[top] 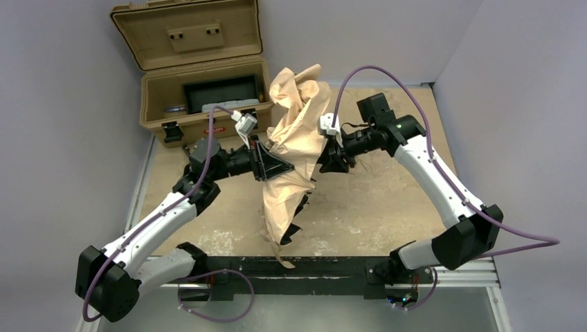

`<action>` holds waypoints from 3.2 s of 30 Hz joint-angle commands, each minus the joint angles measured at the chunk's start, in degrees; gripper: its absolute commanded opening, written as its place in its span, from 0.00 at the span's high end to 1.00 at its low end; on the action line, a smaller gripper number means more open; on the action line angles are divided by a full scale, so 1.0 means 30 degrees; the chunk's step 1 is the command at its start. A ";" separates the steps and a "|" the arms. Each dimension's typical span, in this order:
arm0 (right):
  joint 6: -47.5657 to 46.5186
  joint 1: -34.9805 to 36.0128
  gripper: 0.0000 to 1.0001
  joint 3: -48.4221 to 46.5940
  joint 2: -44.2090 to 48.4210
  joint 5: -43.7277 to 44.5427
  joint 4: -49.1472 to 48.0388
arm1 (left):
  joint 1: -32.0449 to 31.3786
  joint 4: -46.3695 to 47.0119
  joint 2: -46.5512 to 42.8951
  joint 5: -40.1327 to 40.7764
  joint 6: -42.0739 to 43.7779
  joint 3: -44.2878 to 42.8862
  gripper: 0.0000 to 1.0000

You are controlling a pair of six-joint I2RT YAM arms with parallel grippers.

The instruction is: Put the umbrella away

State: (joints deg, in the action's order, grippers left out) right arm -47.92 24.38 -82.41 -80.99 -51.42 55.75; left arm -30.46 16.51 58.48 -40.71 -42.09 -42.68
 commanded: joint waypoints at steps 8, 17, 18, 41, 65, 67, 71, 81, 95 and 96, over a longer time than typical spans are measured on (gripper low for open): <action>0.0713 0.0068 1.00 -0.1809 0.0851 -0.0451 -0.0223 | -0.0034 -0.0168 -0.1424 0.0427 0.1793 -0.1552 0.80; 0.1942 0.0053 1.00 -0.5355 0.1194 0.0807 -0.0464 | -0.0036 -0.8822 -0.5901 0.5715 0.5661 -0.3315 0.01; 0.1941 0.0073 1.00 -0.5505 0.1187 0.0918 -0.0435 | -0.0035 -0.9731 -0.6489 0.6362 0.6076 -0.3557 0.00; -0.1169 -0.0869 1.00 -1.1767 0.0381 0.1502 0.2852 | -0.0022 -1.0946 -1.3450 0.0887 1.0735 0.4452 0.11; -0.0576 -0.2356 1.00 -1.3003 0.0733 -0.1178 0.3010 | -0.0862 -0.1689 -0.5670 -0.4798 1.0150 0.5960 0.34; -0.0549 -0.2531 1.00 -1.3193 0.0776 -0.1347 0.3035 | -0.0979 -0.2246 -0.5572 -0.4854 1.0493 0.5803 0.47; -0.0491 -0.2903 1.00 -1.3383 0.0929 -0.1657 0.3109 | -0.0990 -0.4446 -0.5647 -0.4050 1.2210 0.5153 0.86; -0.0355 -0.3235 1.00 -1.2425 0.1562 -0.3565 0.3541 | -0.0984 -0.7508 -0.6282 -0.1540 1.5754 0.3999 1.00; -0.1089 -0.2561 1.00 -0.8709 0.3789 -0.4870 0.4123 | -0.0312 -0.8381 -0.3813 0.2202 2.1030 0.1776 1.00; -0.1141 -0.2396 1.00 -0.8385 0.3943 -0.4750 0.4123 | -0.0197 -0.8285 -0.3730 0.2254 2.1166 0.1708 1.00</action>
State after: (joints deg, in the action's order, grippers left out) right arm -50.46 15.66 -109.14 -72.16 -62.57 69.80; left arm -32.25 -9.54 46.85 -36.88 15.70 -34.48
